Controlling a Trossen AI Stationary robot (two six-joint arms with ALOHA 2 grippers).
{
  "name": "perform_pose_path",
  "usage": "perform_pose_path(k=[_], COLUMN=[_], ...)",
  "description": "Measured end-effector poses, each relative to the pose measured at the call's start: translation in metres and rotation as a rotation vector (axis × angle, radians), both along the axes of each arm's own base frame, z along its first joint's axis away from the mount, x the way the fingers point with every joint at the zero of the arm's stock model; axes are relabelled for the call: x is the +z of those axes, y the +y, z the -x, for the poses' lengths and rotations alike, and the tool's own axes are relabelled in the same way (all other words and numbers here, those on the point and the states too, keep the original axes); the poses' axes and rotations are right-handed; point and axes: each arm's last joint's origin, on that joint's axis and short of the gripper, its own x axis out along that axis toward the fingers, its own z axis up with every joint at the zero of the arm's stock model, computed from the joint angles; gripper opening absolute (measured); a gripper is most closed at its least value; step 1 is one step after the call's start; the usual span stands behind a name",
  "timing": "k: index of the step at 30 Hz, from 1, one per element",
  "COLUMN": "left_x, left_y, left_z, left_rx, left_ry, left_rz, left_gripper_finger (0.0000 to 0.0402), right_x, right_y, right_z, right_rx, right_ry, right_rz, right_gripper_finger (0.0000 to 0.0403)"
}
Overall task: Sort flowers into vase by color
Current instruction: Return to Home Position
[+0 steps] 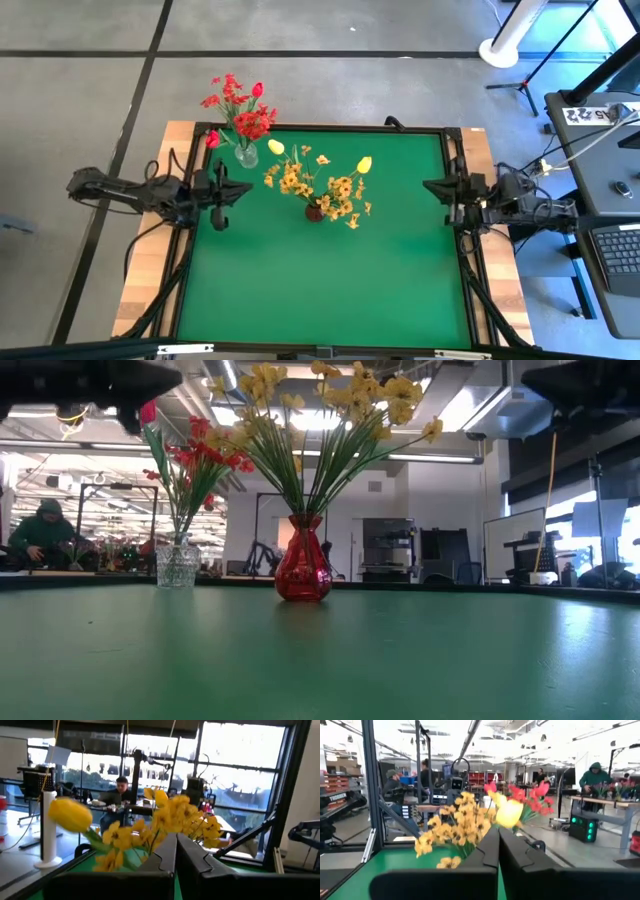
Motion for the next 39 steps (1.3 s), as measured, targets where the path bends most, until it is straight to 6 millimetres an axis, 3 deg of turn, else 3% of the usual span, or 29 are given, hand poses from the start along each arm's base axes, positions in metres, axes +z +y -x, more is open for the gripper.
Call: perform_pose_path(k=[5, 13, 21, 27, 39], left_x=[-0.04, -0.045, -0.058, -0.058, -0.059], left_y=[0.001, -0.001, -0.002, -0.001, 0.0], left_z=[0.008, 0.008, 0.006, 0.006, 0.007], left_rx=[-0.009, -0.067, -0.098, -0.068, -0.046], left_ry=[-0.033, 0.023, 0.141, 0.142, 0.15], left_rz=[0.026, 0.018, 0.061, 0.068, 0.064], left_gripper_finger=[0.0, 0.0, 0.0, 0.0, 0.0], right_x=[-0.024, -0.068, -0.071, -0.075, -0.076], right_y=[0.0, 0.001, 0.001, -0.002, -0.003], right_z=[-0.013, -0.026, -0.026, -0.026, -0.026], right_rx=[0.009, 0.033, 0.033, -0.08, -0.086], right_ry=[0.043, 0.085, 0.111, 0.149, 0.155], right_rz=[-0.041, -0.06, -0.061, -0.078, -0.079], right_gripper_finger=[0.0006, 0.0003, 0.0004, 0.0009, 0.001])
